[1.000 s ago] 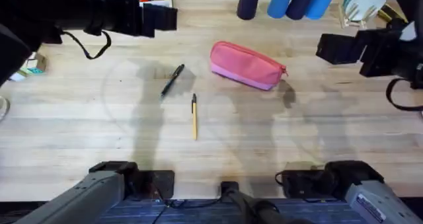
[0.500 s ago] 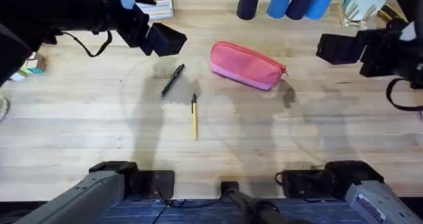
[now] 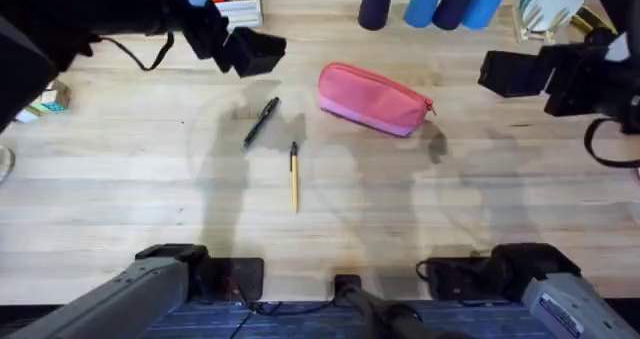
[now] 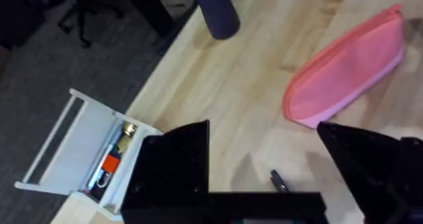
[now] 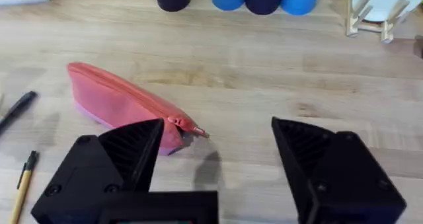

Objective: Unzip the bag, pick up the pens from the table one at a time and place them inside, then zip the bag closed.

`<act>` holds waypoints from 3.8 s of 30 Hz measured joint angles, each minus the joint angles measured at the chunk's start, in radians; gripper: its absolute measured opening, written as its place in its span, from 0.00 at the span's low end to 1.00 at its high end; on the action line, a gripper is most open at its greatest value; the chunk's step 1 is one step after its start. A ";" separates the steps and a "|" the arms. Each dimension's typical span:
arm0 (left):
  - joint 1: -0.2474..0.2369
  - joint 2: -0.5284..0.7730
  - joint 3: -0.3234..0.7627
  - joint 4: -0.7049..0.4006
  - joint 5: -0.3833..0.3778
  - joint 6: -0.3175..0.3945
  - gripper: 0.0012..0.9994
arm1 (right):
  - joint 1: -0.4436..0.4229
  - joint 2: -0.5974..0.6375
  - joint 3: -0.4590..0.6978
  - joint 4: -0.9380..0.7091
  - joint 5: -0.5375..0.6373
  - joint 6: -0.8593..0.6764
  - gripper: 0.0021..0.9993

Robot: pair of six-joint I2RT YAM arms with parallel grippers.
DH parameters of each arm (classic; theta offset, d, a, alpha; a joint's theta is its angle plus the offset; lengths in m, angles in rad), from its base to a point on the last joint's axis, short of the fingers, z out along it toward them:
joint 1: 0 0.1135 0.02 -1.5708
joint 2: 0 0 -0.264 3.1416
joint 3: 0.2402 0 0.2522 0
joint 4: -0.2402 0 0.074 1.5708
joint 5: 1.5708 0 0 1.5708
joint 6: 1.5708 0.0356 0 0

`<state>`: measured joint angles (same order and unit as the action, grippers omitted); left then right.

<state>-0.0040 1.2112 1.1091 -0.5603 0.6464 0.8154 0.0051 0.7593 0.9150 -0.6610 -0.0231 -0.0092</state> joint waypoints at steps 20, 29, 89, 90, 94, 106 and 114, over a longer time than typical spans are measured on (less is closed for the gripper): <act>-0.013 0.321 0.001 0.161 0.157 0.006 0.99 | 0.000 0.000 0.000 0.001 0.000 -0.082 1.00; -0.095 0.503 0.001 0.267 0.248 0.064 0.99 | 0.000 0.000 0.000 0.001 0.000 -0.089 1.00; -0.155 0.673 0.001 0.371 0.345 0.071 0.04 | 0.000 0.000 0.000 -0.025 -0.007 -0.067 1.00; -0.155 0.673 0.001 0.371 0.345 0.071 0.04 | 0.000 0.000 0.000 -0.037 -0.015 -0.056 1.00; -0.155 0.673 0.001 0.371 0.345 0.071 0.04 | 0.000 0.000 0.000 -0.099 -0.035 -0.023 1.00; -0.155 0.673 0.001 0.371 0.346 0.071 0.04 | 0.000 0.000 0.000 -0.182 -0.050 0.161 1.00; -0.154 0.673 0.001 0.371 0.349 0.071 0.04 | -0.088 0.060 0.001 -0.185 -0.155 0.208 1.00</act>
<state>-0.1585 1.8841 1.1101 -0.1898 0.9955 0.8864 -0.0827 0.8192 0.9157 -0.8461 -0.1777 0.1986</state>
